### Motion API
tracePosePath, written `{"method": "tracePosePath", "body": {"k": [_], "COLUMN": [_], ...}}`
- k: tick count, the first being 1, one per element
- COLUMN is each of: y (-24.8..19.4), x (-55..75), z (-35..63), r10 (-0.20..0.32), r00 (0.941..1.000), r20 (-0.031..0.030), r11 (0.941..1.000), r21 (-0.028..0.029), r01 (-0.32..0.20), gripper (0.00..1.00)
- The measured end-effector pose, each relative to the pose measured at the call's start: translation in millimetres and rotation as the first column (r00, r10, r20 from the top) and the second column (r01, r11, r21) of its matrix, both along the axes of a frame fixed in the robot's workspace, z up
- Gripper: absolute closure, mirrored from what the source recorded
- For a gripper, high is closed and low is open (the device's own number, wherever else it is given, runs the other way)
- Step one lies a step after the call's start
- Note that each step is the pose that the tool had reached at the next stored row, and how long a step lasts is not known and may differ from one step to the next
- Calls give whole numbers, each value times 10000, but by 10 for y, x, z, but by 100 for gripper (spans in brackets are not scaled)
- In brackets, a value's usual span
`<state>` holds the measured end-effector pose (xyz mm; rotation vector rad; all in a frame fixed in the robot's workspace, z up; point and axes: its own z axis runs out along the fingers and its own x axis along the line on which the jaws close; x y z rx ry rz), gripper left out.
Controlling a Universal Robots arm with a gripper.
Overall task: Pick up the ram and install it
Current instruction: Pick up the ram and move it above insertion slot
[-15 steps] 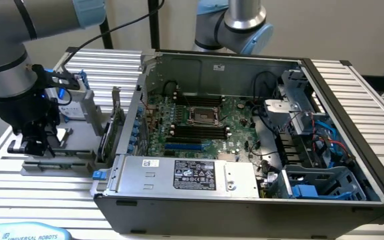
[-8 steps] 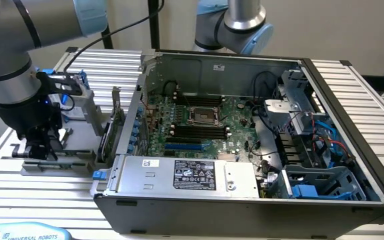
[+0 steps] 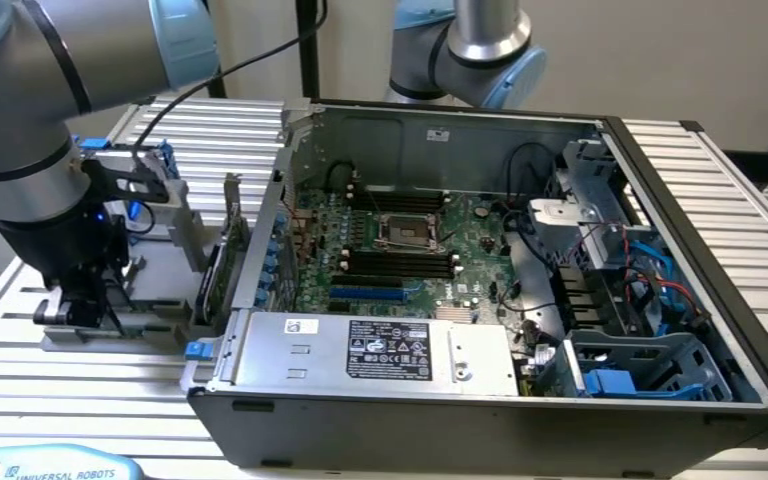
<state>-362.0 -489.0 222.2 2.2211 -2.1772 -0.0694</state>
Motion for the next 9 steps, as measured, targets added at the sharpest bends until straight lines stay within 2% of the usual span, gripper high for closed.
{"method": "tracePosePath", "body": {"k": [6, 9], "y": [0, 0], "x": [-30, -64], "z": [-108, -163], "r10": [2, 2], "r00": [10000, 10000], "r20": [29, 81], "r11": [10000, 10000], "r21": [-1, -1], "r01": [-2, -2], "gripper": [64, 64]}}
